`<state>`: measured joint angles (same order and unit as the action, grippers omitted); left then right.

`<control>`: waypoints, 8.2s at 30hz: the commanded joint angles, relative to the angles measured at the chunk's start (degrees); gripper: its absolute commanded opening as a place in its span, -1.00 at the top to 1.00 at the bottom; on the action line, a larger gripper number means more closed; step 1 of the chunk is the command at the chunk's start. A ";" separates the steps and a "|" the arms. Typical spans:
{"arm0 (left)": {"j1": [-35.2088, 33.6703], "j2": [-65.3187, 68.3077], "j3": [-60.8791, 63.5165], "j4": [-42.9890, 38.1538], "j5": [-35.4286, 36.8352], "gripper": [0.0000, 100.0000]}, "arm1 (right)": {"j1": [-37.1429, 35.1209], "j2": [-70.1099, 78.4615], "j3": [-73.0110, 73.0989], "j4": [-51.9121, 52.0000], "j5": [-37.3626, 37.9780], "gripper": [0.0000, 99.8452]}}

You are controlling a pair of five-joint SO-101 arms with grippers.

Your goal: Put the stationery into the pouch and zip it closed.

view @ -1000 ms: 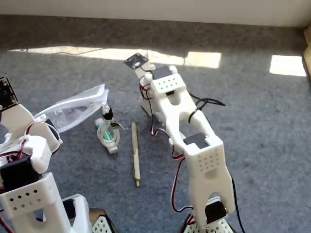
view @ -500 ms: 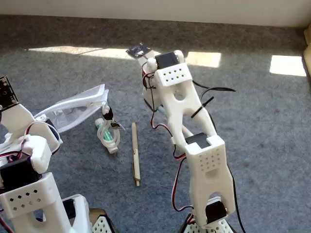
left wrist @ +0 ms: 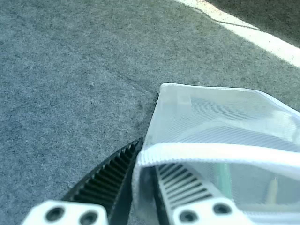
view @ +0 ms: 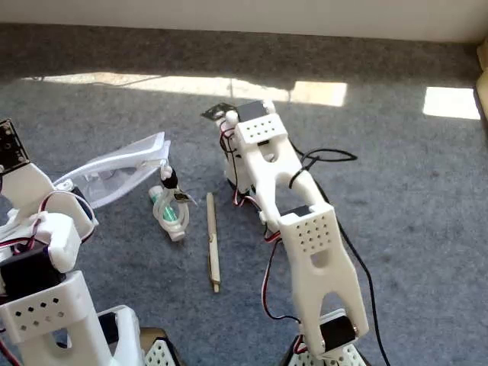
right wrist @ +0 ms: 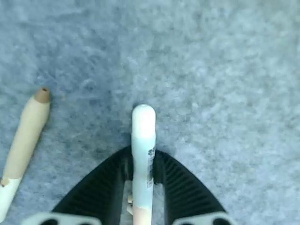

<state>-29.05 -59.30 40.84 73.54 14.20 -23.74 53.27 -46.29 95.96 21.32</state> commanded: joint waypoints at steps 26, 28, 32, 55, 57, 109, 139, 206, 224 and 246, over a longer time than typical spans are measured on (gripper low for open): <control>3.12 0.84 -2.42 -1.58 0.18 0.99 | 0.13 -19.03 -7.08 5.14 -3.60 0.99; 4.09 0.84 -3.82 -0.79 0.18 0.99 | 0.13 -22.29 -5.41 5.14 -4.92 0.99; 4.97 0.92 -6.81 0.62 0.09 0.99 | -0.13 -30.29 -0.66 4.97 -6.33 0.99; 15.43 23.34 -30.99 10.81 -1.41 0.99 | -0.31 -75.82 21.23 -2.07 -14.68 0.99; 15.43 25.80 -33.54 11.96 -0.35 0.99 | -0.31 -79.43 23.34 -3.91 -14.86 0.99; 17.45 44.53 -51.56 18.46 2.99 0.99 | -18.33 -94.29 79.52 -101.49 -24.97 0.99; 17.45 44.35 -51.56 18.46 2.99 0.99 | -18.33 -94.55 83.65 -100.88 -24.88 0.75; -0.31 34.51 -41.63 15.56 5.45 0.99 | -16.66 -55.69 75.38 -59.03 -28.22 0.75; -0.31 34.42 -40.48 15.47 5.36 0.99 | -16.66 -40.13 64.13 -51.38 -30.95 0.98; -0.31 34.42 -40.48 15.47 5.36 0.99 | -14.73 -38.29 56.31 -33.27 -23.74 0.94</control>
<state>-28.70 -24.40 0.22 89.98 19.21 -39.21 16.09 12.53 62.02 -3.56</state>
